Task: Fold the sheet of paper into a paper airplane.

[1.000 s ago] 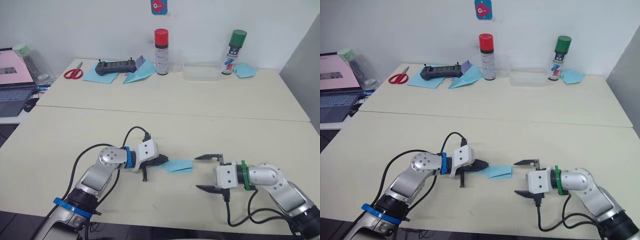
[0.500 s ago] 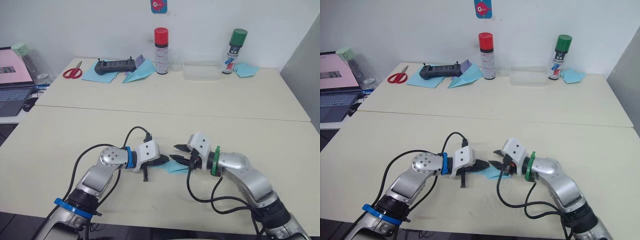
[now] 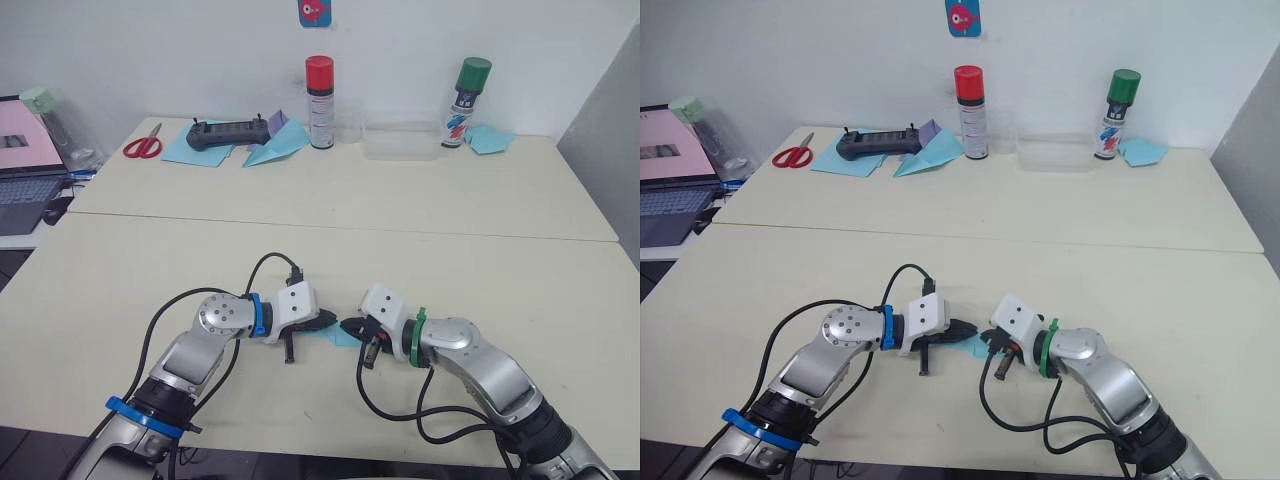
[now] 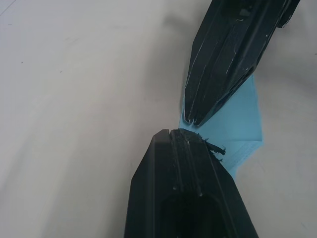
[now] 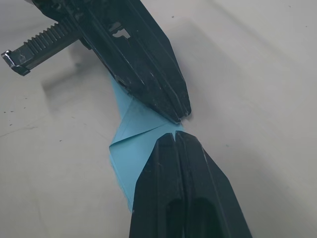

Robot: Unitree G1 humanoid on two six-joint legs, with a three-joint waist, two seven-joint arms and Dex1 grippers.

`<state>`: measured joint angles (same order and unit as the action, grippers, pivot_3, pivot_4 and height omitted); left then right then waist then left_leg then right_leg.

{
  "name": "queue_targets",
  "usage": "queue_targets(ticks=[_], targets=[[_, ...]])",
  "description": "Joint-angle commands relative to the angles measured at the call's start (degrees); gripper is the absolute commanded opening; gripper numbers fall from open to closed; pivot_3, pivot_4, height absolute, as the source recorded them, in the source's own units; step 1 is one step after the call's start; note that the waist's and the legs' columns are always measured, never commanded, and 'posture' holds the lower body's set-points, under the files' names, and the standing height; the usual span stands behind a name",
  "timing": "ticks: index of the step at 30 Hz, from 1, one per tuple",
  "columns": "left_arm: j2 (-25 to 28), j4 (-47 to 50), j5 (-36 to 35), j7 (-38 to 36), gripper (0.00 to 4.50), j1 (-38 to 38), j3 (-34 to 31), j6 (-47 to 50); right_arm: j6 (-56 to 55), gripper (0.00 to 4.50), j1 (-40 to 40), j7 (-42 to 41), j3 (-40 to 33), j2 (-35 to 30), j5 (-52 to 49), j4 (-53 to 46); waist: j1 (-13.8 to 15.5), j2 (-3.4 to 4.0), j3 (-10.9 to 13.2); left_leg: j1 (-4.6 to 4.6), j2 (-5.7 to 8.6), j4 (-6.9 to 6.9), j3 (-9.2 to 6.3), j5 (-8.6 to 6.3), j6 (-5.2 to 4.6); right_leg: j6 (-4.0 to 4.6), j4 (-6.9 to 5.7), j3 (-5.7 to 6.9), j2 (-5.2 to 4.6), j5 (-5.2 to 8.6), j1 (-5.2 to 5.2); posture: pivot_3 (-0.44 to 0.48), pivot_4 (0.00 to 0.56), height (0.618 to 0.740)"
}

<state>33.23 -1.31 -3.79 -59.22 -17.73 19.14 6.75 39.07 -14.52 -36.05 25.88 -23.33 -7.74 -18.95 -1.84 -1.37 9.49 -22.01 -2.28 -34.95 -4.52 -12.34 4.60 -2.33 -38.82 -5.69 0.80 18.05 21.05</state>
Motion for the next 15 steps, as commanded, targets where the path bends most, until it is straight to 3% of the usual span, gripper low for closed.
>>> queue_targets(ticks=[1,7,15], targets=[[1.07,-2.84,3.40,-0.79,0.00,2.37,3.11,1.15,4.20,0.04,2.28,2.56,-2.48,-1.03,0.91,1.29,0.03,0.00,-0.01,-0.01,0.00,0.00,0.00,0.00,0.00,0.00,0.00,0.00,0.00,0.00,0.01,0.000,0.150,0.740],[1.41,-3.15,3.99,-0.88,0.00,2.80,3.49,0.19,8.61,0.04,6.37,5.67,-7.94,0.23,-1.55,0.67,0.09,0.00,-0.09,-0.03,0.01,0.00,0.00,0.00,0.00,-0.01,0.01,-0.01,-0.02,0.00,0.02,0.000,0.150,0.740],[1.24,-4.03,3.96,-1.27,0.00,2.21,3.72,0.24,10.55,0.04,14.19,5.87,-13.12,-4.57,-3.79,-3.06,0.12,0.00,-0.52,-0.04,0.03,0.02,0.02,-0.01,0.01,0.29,0.11,-0.02,-0.05,0.20,0.01,0.000,0.150,0.740]])
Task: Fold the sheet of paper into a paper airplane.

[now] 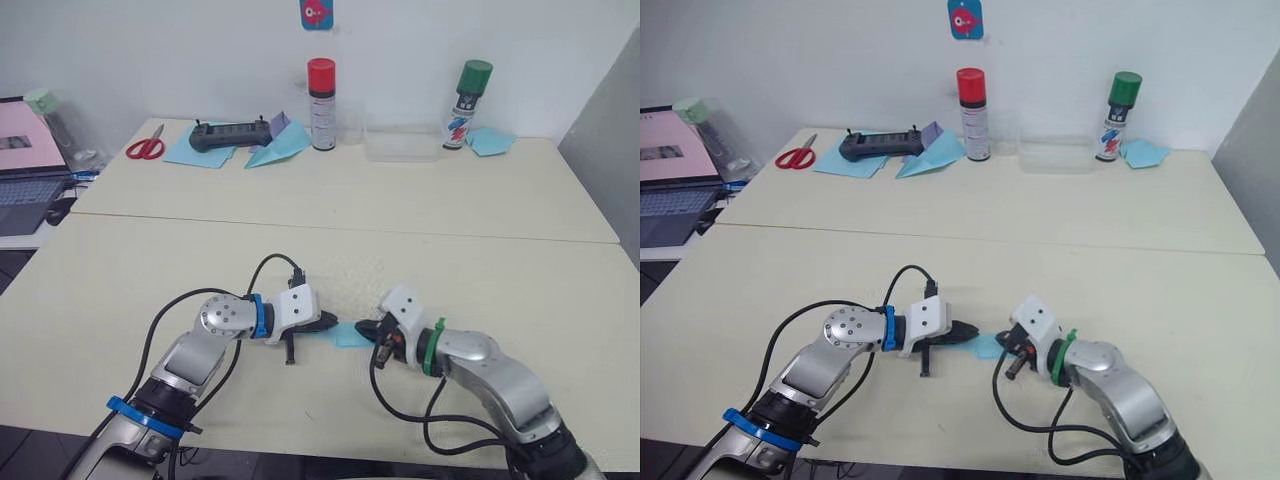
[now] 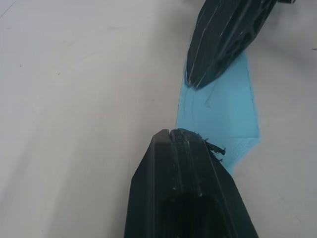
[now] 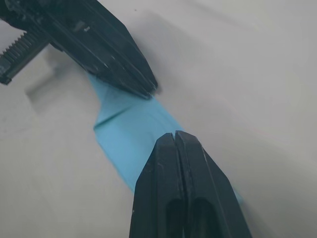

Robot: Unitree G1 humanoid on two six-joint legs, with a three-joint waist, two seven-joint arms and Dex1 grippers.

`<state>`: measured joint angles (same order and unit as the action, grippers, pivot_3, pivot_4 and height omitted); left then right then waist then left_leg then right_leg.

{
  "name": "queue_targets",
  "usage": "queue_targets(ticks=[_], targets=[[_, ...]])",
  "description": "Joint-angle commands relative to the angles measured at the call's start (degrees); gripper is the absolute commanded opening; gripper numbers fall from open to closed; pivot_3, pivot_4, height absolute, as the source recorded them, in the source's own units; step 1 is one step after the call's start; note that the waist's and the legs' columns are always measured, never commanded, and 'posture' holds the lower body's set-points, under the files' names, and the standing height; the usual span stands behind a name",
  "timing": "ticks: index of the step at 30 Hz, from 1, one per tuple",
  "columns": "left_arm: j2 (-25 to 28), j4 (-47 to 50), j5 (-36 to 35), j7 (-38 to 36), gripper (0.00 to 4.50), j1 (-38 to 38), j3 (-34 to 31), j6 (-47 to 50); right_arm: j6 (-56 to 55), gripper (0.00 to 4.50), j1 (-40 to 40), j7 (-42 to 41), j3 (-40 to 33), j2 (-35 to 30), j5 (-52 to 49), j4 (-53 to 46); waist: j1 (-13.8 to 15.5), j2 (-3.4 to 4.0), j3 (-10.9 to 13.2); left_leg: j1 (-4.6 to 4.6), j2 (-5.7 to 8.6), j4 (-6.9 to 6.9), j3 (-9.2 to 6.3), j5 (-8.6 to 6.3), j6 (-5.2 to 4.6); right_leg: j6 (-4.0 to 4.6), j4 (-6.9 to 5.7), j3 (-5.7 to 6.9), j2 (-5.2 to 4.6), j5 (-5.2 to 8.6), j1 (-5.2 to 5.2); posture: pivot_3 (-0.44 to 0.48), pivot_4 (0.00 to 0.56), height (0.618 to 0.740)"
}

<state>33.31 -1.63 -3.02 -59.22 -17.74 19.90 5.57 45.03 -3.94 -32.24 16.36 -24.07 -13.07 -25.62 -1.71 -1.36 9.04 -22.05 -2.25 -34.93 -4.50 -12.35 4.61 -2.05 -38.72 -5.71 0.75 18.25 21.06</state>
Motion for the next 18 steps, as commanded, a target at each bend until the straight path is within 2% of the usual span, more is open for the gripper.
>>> queue_targets(ticks=[1,13,17,18], targets=[[1.14,-3.84,3.19,-1.33,0.00,2.12,3.00,1.39,4.52,0.04,4.19,1.93,-4.21,-4.46,1.26,3.50,-0.01,-0.03,-0.11,0.00,0.00,0.00,0.00,0.00,0.00,0.00,0.01,0.00,0.00,0.00,0.00,0.000,0.150,0.740],[0.87,-4.81,2.99,-1.63,0.00,1.16,3.29,1.28,-1.22,0.04,7.76,0.33,-11.56,-9.62,-2.46,0.77,0.06,-0.22,-0.34,-0.05,0.02,0.01,0.01,-0.01,0.00,0.02,0.14,-0.03,-0.06,0.02,-0.01,0.000,0.150,0.740],[0.69,-5.15,2.99,-1.66,0.00,0.92,3.17,1.21,-4.42,0.04,5.60,-1.02,-16.02,-6.81,-8.37,-5.33,-0.04,-0.13,-0.24,-0.18,0.02,0.01,-0.01,-0.01,0.00,0.02,0.15,-0.01,-0.05,0.01,0.08,0.000,0.150,0.740],[0.61,-5.14,3.05,-1.68,0.00,0.93,3.20,1.21,-5.03,0.04,4.34,-1.24,-14.70,-6.46,-8.05,-5.87,-0.14,-0.06,-0.22,-0.24,0.02,0.01,0.00,0.00,0.00,0.01,0.13,-0.02,-0.05,0.01,0.10,0.000,0.150,0.740]])
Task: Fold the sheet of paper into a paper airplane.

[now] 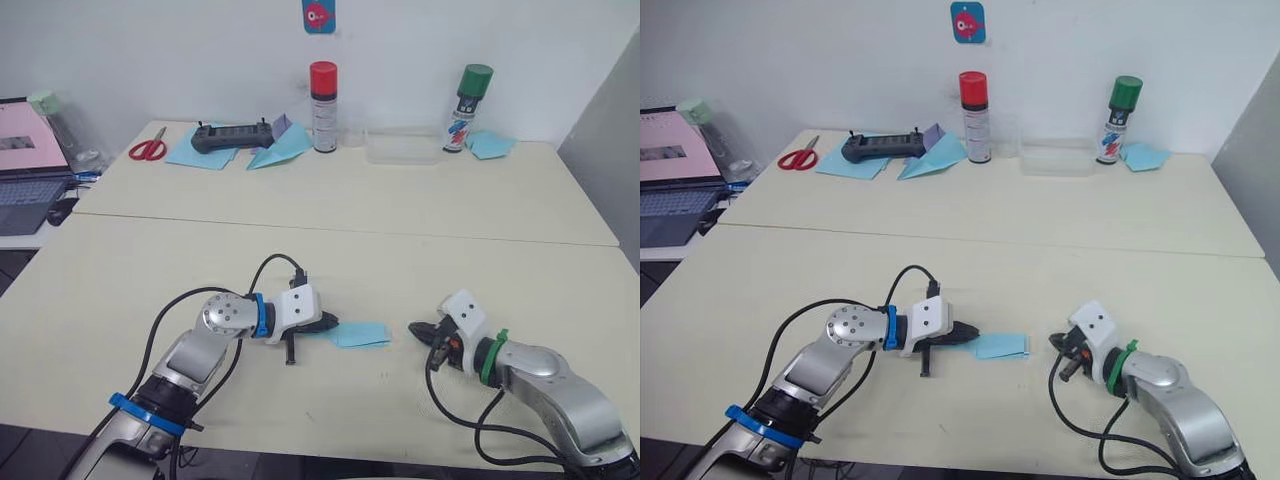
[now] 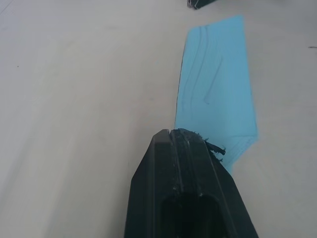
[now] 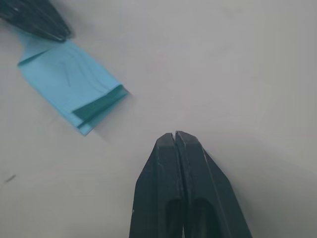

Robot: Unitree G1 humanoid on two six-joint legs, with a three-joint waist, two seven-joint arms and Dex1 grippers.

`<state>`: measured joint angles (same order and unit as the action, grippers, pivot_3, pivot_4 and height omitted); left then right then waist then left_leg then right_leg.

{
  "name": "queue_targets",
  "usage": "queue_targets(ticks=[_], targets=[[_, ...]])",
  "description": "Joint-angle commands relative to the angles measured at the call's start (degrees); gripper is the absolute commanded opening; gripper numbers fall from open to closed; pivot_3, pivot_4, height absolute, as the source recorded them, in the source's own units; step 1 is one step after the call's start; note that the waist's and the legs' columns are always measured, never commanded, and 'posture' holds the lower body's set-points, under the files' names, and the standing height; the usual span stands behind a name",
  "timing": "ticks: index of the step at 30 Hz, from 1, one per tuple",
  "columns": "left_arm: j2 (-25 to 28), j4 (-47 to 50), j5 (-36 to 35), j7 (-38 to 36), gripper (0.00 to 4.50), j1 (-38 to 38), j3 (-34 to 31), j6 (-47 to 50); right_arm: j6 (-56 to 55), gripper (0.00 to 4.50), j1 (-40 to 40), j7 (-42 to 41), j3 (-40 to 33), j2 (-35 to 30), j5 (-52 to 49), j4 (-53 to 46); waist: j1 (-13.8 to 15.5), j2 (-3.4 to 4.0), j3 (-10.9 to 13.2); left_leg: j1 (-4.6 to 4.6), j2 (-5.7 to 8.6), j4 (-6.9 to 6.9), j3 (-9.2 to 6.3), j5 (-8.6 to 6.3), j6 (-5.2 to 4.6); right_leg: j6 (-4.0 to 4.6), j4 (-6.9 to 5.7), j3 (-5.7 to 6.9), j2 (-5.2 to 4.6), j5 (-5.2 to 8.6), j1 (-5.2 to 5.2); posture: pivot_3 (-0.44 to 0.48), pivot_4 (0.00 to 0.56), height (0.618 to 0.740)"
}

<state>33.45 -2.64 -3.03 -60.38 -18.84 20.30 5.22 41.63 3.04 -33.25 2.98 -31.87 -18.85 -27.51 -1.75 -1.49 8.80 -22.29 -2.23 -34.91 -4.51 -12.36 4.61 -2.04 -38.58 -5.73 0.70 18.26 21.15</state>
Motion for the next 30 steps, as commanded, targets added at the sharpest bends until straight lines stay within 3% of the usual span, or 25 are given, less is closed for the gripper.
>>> queue_targets(ticks=[1,8,14,24,30], targets=[[0.39,-4.12,3.12,-0.52,0.00,2.06,2.83,1.55,-1.63,0.04,-3.98,0.11,0.28,2.34,-1.85,-4.06,-0.12,0.13,0.07,-0.16,0.00,-0.01,0.03,0.01,-0.01,-0.04,-0.06,-0.02,0.01,-0.02,-0.03,0.000,0.150,0.740],[-0.32,-4.15,3.36,-0.74,0.00,1.58,2.88,1.91,2.48,0.04,-11.37,6.09,10.58,12.33,2.07,3.58,0.11,0.27,0.14,-0.35,-0.03,0.01,-0.07,0.01,-0.01,-0.07,-0.13,0.08,0.11,-0.04,0.18,0.000,0.150,0.740],[-0.16,-4.32,3.49,-0.88,0.00,1.37,2.64,1.80,2.67,0.04,-10.07,5.50,14.54,9.94,5.27,5.67,0.07,0.30,0.14,-0.49,0.06,0.00,-0.07,0.01,-0.01,-0.43,-0.03,0.06,0.04,-0.24,0.20,0.000,0.150,0.740],[0.02,-3.44,3.32,-0.57,0.00,2.39,2.53,2.17,6.77,0.04,0.26,8.12,6.74,7.11,3.33,2.89,0.04,0.26,0.03,-0.45,0.05,0.00,-0.10,0.01,-0.01,-0.39,-0.03,0.07,0.04,-0.21,0.16,0.000,0.150,0.740],[-0.09,-3.81,3.28,-0.72,0.00,2.23,2.77,1.90,1.59,0.04,2.83,6.98,2.95,4.58,2.69,0.78,0.06,0.15,-0.04,-0.42,0.05,0.00,-0.09,0.01,-0.01,-0.29,0.03,0.07,0.03,-0.16,0.16,0.000,0.150,0.740]])
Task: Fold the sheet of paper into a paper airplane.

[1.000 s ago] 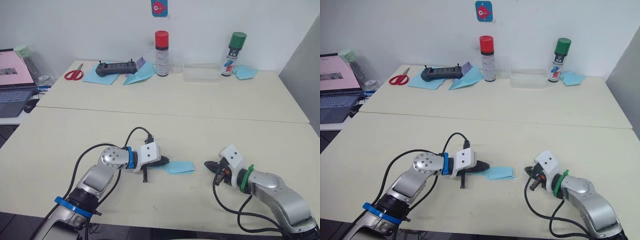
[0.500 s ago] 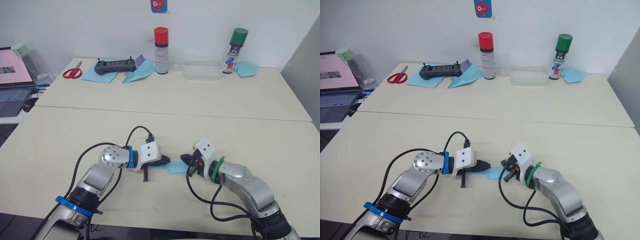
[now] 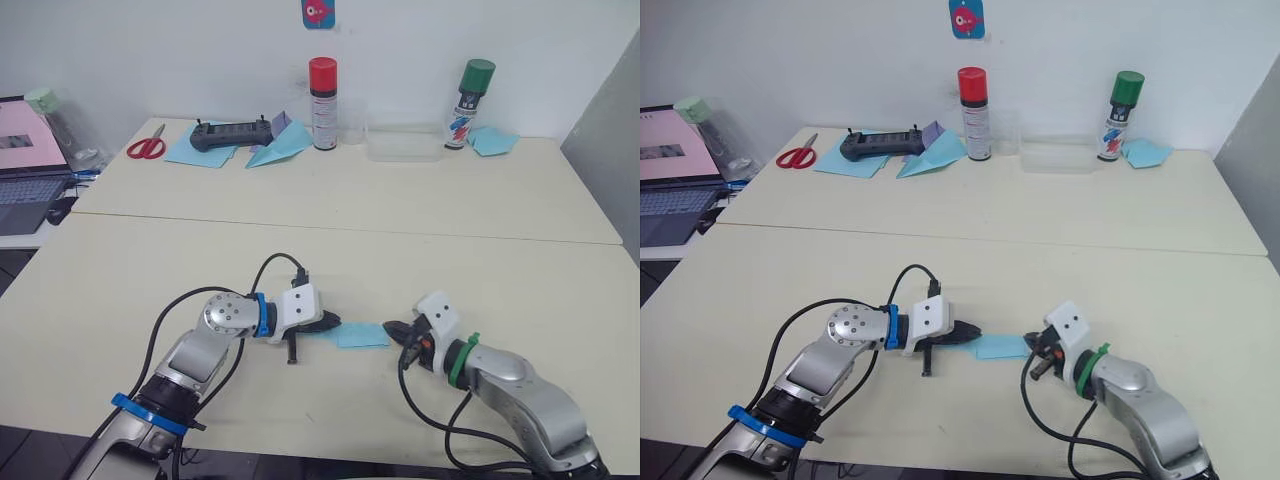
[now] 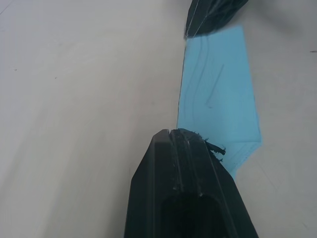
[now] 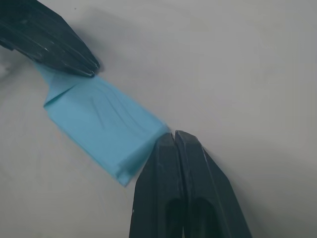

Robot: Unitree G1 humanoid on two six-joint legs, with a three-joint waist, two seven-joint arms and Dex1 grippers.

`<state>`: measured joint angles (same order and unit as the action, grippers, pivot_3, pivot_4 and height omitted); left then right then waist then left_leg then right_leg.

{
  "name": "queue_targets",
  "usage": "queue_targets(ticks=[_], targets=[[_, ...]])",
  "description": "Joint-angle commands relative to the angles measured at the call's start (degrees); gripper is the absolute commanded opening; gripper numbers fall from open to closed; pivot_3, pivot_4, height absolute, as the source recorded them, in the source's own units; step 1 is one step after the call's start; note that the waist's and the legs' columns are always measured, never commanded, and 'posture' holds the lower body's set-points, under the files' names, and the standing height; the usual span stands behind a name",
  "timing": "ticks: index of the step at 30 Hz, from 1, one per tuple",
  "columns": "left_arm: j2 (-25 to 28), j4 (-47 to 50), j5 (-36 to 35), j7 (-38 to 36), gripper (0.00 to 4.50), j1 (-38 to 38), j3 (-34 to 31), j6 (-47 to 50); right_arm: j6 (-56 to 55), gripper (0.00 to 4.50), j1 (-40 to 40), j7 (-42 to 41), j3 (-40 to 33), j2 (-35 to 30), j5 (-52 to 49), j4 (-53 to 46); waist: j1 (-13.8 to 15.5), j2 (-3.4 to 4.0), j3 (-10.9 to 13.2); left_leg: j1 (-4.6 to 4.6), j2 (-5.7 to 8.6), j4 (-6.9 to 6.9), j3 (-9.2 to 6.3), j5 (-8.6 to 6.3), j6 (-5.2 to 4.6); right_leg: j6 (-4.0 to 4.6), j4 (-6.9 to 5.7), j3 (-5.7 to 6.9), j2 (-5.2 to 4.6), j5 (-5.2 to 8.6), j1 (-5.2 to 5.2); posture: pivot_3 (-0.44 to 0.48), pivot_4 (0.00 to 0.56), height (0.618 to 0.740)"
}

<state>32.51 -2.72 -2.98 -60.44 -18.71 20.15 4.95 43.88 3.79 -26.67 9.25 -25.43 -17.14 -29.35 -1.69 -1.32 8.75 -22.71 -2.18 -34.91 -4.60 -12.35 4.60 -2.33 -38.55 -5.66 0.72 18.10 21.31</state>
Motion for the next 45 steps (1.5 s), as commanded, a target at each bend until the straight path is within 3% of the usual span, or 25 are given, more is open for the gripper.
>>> queue_targets(ticks=[1,8,14,18,24,30,33,39,45], targets=[[0.79,-3.83,3.24,-0.67,0.00,2.02,2.97,2.11,-2.95,0.04,1.70,-0.07,-4.11,-1.51,0.61,2.34,0.00,-0.01,0.01,-0.01,0.00,0.00,0.00,0.00,0.00,0.00,0.00,-0.01,0.00,0.00,0.00,0.000,0.150,0.740],[0.41,-4.54,3.37,-0.91,0.00,1.51,3.20,1.69,-8.02,0.04,-4.56,-2.85,-6.84,4.03,-6.30,0.02,-0.22,0.16,0.18,-0.02,0.00,-0.02,0.04,0.01,-0.01,0.14,-0.06,-0.06,0.01,0.08,0.01,0.000,0.150,0.740],[0.33,-4.45,3.38,-1.02,0.00,1.26,3.07,1.75,-5.80,0.04,-9.35,-5.11,3.93,4.63,-3.45,2.39,0.01,0.21,0.19,-0.05,0.01,-0.01,-0.02,0.01,-0.01,-0.10,-0.08,0.01,0.03,-0.06,0.01,0.000,0.150,0.740],[0.59,-3.82,3.40,-0.97,0.00,1.88,2.83,1.95,-3.02,0.04,-9.70,-3.56,6.25,5.63,-3.25,5.34,-0.01,0.21,0.20,-0.10,0.01,0.00,0.00,0.01,-0.01,-0.12,-0.05,-0.01,0.02,-0.07,0.03,0.000,0.150,0.740],[0.90,-1.98,2.10,-0.09,0.00,3.19,1.32,3.36,-4.58,0.04,-9.54,-4.44,10.10,2.04,2.11,9.79,-0.13,0.22,0.18,-0.03,0.01,-0.01,0.01,0.01,-0.01,-0.10,-0.10,-0.03,0.02,-0.06,0.04,0.000,0.150,0.740],[-3.82,3.55,-16.69,2.90,0.00,1.66,-12.86,20.07,-5.91,0.04,-8.48,-4.80,10.82,1.35,2.80,10.67,-0.39,0.01,0.37,-0.09,-0.06,0.00,0.00,0.01,-0.01,-0.10,-0.14,0.02,0.09,-0.06,0.10,0.000,0.150,0.740],[-6.11,6.79,-21.55,4.21,0.00,-0.77,-15.13,25.19,-5.83,0.04,-8.39,-4.87,10.79,1.52,2.62,10.39,-0.31,-0.11,0.53,-0.15,-0.12,-0.02,-0.08,0.01,-0.01,-0.11,-0.24,0.09,0.16,-0.06,0.17,0.000,0.150,0.740],[-7.79,10.80,-18.97,5.57,0.00,0.19,-10.23,24.73,-5.73,0.04,-8.32,-5.19,10.68,1.29,2.86,10.32,-0.34,-0.10,0.54,-0.15,-0.08,-0.01,-0.02,0.00,0.01,-0.13,-0.16,0.02,0.13,-0.07,0.13,0.000,0.150,0.740],[-5.31,7.36,-9.47,7.70,0.00,3.71,-4.68,16.85,-5.49,0.04,-8.13,-4.75,10.12,1.19,3.00,10.11,-0.28,-0.08,0.57,-0.14,-0.10,0.00,-0.04,0.00,0.01,-0.11,-0.17,0.03,0.15,-0.06,0.14,0.000,0.150,0.740]])
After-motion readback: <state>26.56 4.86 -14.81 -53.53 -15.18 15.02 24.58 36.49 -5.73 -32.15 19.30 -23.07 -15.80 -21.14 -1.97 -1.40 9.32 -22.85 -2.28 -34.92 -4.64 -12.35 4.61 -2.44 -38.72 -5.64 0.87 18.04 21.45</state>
